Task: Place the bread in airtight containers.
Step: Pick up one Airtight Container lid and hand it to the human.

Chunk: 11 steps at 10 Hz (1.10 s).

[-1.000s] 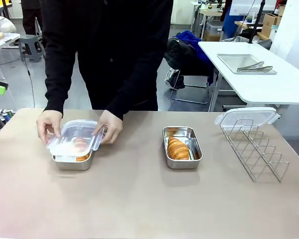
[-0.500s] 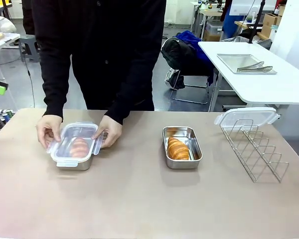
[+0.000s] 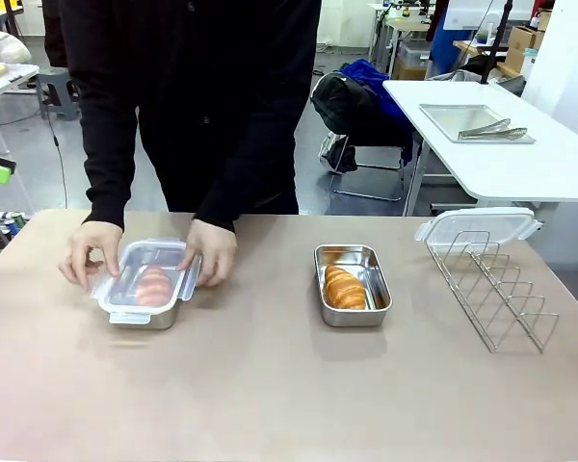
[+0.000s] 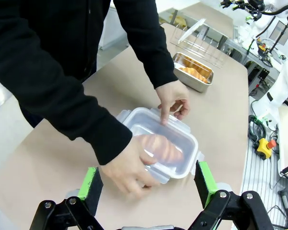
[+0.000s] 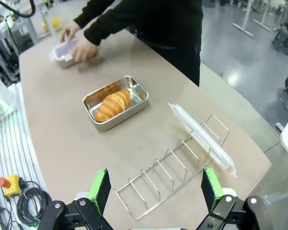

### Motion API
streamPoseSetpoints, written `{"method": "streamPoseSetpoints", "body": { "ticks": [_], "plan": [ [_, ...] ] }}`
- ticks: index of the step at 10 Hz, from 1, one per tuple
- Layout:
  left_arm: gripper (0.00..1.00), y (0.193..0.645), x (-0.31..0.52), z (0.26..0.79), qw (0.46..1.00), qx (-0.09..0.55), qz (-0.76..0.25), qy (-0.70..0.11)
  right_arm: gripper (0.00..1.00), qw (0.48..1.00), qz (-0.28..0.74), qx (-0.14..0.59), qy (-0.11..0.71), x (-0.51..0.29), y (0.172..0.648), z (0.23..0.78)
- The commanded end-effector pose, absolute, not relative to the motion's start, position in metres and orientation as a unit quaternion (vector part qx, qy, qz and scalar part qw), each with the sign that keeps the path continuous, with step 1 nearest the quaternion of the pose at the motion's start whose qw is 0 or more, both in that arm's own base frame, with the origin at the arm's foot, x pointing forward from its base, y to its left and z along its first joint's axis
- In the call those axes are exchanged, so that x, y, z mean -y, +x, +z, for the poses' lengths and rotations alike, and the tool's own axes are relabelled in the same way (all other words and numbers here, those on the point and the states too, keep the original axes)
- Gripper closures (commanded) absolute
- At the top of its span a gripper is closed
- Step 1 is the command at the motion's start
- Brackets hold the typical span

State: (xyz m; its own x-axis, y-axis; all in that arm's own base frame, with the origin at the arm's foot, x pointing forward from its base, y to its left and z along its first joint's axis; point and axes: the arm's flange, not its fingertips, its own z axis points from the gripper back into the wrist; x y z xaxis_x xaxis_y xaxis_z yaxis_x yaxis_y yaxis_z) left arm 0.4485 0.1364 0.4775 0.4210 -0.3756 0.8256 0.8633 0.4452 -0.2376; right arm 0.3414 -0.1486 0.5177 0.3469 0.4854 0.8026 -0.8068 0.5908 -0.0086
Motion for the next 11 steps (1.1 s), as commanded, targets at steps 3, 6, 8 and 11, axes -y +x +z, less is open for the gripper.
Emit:
{"method": "streamPoseSetpoints", "body": {
  "ticks": [3,6,8,11],
  "plan": [
    [0.0,0.448,-0.134,0.479,0.765,0.361,-0.407,-0.343,0.0,0.794,0.408,0.407,0.196,0.149,0.343,0.52],
    [0.0,0.448,-0.134,0.479,0.765,0.361,-0.407,-0.343,0.0,0.811,0.429,0.375,0.128,0.129,0.358,0.516],
    [0.0,0.448,-0.134,0.479,0.765,0.361,-0.407,-0.343,0.0,0.793,0.516,0.324,0.036,0.083,0.393,0.511],
    [0.0,0.448,-0.134,0.479,0.765,0.361,-0.407,-0.343,0.0,0.732,0.64,0.229,-0.052,0.031,0.443,0.491]
  ]
}}
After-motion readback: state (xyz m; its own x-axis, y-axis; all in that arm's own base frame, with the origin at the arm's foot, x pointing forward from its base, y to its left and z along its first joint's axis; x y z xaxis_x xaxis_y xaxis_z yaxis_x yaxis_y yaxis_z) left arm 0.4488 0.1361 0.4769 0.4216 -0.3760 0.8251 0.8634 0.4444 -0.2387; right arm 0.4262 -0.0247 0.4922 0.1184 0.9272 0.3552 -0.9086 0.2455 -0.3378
